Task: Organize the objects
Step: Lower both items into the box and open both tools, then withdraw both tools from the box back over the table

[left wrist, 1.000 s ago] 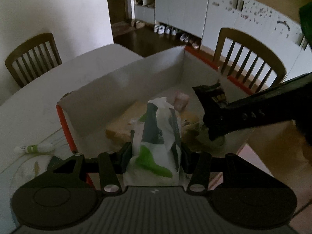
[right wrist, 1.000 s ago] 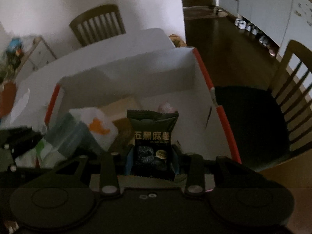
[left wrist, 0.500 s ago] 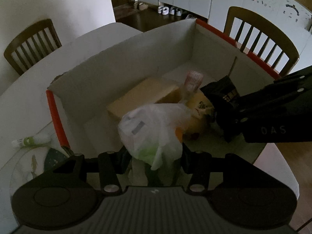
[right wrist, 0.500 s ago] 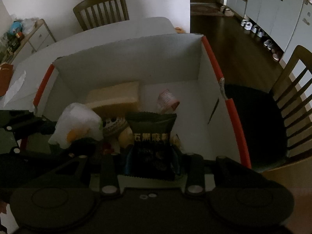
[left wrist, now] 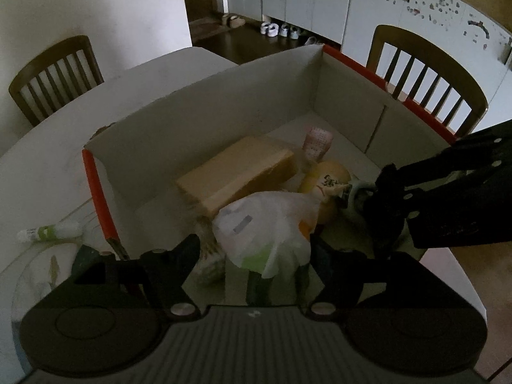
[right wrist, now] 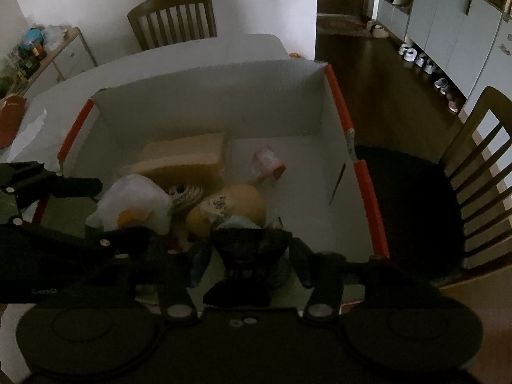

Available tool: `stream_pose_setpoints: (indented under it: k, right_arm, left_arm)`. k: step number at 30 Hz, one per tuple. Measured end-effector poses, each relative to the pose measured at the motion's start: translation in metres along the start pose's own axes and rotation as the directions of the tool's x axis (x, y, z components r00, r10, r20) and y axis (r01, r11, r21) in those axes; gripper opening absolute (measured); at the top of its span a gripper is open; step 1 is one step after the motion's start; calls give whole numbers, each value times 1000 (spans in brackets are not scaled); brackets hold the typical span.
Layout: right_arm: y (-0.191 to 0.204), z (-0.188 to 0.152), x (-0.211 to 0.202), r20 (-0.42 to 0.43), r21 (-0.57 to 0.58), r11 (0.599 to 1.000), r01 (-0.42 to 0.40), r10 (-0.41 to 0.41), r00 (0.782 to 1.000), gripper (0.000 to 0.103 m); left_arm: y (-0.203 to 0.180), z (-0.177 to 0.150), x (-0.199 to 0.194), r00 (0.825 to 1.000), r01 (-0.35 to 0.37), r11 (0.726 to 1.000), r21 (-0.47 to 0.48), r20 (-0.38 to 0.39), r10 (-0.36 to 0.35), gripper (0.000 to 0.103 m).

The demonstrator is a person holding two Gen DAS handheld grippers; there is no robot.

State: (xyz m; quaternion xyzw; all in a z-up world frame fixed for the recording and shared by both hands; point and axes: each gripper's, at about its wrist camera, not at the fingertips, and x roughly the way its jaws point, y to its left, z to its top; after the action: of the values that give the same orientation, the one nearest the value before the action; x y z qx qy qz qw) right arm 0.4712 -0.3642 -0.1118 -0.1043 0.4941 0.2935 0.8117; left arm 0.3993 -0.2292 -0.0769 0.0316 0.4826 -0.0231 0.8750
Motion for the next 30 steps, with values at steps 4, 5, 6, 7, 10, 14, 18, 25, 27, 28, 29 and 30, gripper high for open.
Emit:
stream_pose_setpoints:
  k: [4, 5, 6, 7, 10, 14, 18, 25, 27, 28, 29, 30]
  right_arm:
    - [-1, -1, -5, 8, 8, 1000, -1, 1, 1000, 55]
    - [-2, -1, -7, 12, 8, 1000, -1, 0, 1000, 55]
    - [-2, -1, -8, 15, 9, 1000, 1, -1, 1000, 56]
    - [-2, -2, -9, 17, 10, 1000, 0, 0, 1000, 56]
    - [-2, -3, -14, 27, 14, 1000, 1, -2, 1000, 58]
    - [-2, -5, -24, 50, 17, 1000, -2, 2, 999, 63]
    - [0, -7, -31, 64, 22, 1000, -5, 3, 998, 64]
    - [7, -10, -42, 97, 46, 999, -15, 11, 995, 71]
    - [11, -11, -46, 105, 52, 998, -24, 18, 994, 73]
    - [13, -11, -47, 108, 51, 998, -23, 18, 994, 73]
    - [16, -11, -48, 114, 47, 999, -24, 19, 993, 76]
    - [19, -11, -50, 121, 43, 999, -28, 23, 992, 79]
  left_arm:
    - [-1, -2, -6, 1000, 10, 1000, -2, 23, -10, 78]
    - [-1, -3, -8, 999, 15, 1000, -5, 29, -15, 79]
    - [-1, -3, -9, 999, 21, 1000, -9, 31, -21, 79]
    - [-2, -3, -10, 999, 25, 1000, -10, 34, -25, 79]
    - [-3, -5, -15, 998, 30, 1000, -5, 53, -30, 80]
    - [-5, -8, -24, 996, 41, 999, -2, 76, -41, 83]
    - [-4, -10, -33, 993, 60, 998, -5, 101, -59, 83]
    - [4, -16, -50, 985, 103, 994, -18, 142, -100, 85]
    - [6, -18, -55, 982, 114, 993, -18, 155, -110, 91]
    - [7, -19, -58, 980, 119, 993, -16, 164, -115, 94]
    - [9, -20, -60, 978, 125, 992, -14, 172, -121, 95]
    - [11, -21, -63, 975, 133, 991, -10, 179, -129, 96]
